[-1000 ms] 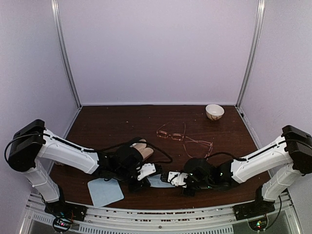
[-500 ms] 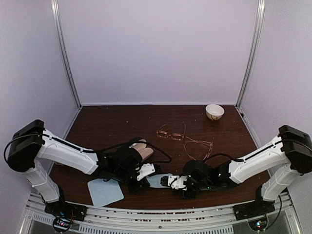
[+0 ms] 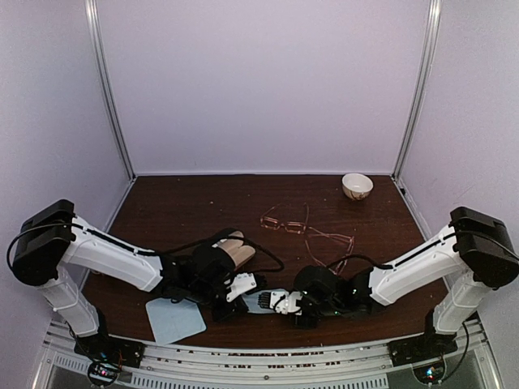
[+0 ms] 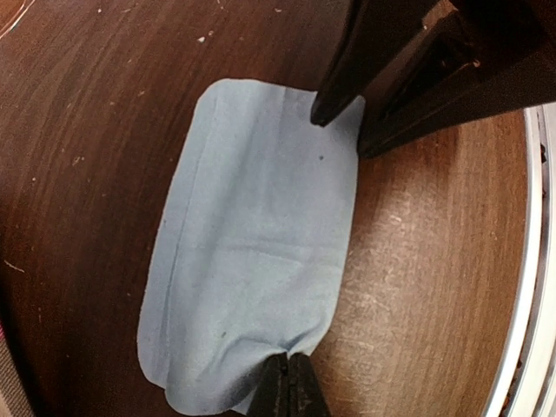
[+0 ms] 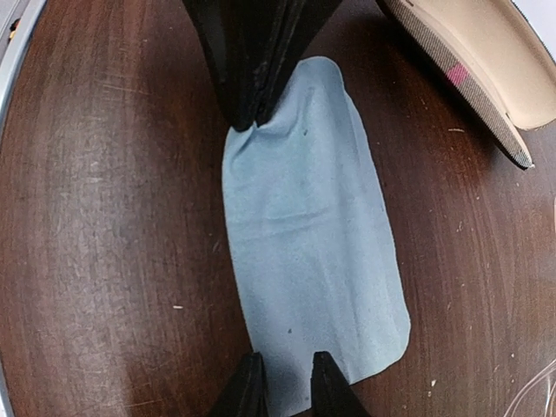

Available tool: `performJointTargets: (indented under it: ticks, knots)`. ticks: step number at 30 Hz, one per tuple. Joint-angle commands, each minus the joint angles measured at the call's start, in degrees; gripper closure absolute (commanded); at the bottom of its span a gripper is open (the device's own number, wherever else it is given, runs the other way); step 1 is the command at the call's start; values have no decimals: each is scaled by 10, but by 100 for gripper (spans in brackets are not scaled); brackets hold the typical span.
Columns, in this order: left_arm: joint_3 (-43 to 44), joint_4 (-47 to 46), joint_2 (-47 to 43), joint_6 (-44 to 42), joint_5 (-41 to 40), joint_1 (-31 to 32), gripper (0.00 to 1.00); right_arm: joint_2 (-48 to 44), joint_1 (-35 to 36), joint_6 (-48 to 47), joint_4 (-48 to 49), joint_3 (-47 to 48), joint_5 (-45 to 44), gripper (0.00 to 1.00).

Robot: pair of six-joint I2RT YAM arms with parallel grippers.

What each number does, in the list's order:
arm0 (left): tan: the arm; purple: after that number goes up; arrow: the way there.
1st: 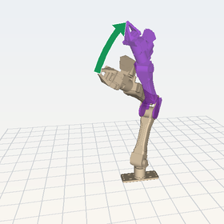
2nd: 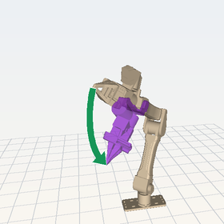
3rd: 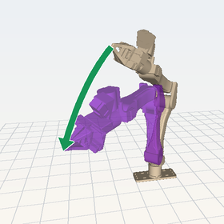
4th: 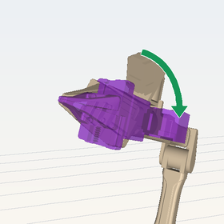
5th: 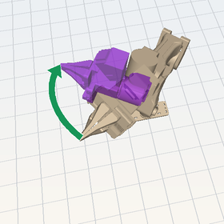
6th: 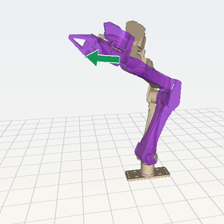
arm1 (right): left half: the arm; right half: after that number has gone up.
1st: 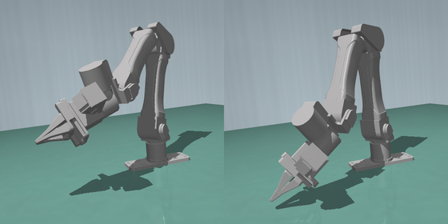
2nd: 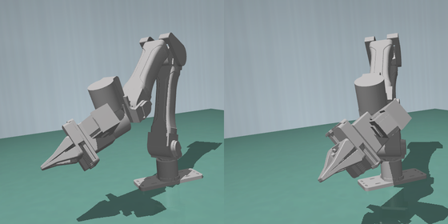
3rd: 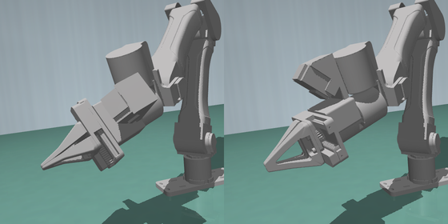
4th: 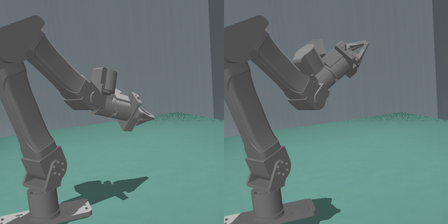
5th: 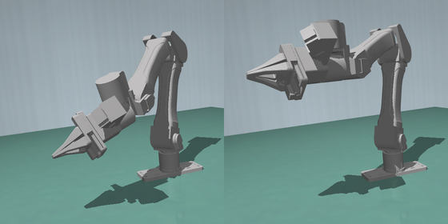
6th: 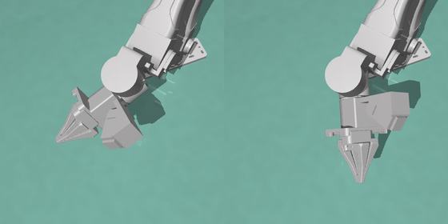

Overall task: Organize the sunglasses
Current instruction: Pick up the glasses cleaning cloth from the center of the board.

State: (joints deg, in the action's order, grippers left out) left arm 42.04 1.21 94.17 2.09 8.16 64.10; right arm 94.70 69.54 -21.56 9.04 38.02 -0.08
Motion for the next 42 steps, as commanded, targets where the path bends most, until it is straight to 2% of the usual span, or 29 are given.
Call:
performJointTargets:
  ticks: [1, 7, 15, 26, 42]
  knots:
    - [-9, -25, -8, 7, 6, -2, 100, 29, 1, -14, -45, 2, -31, 79]
    - [-12, -28, -9, 7, 5, -2, 100, 28, 2, -15, -49, -2, -22, 83]
    - [-13, -30, -10, 10, 3, -2, 100, 34, 4, -14, -64, 0, 3, 100]
    - [-19, -25, -53, 27, 21, -2, 100, -19, 3, 11, -76, 14, 5, 100]
    - [-14, -18, -99, 88, 26, -2, 100, -89, -12, 0, -123, 54, -7, 100]
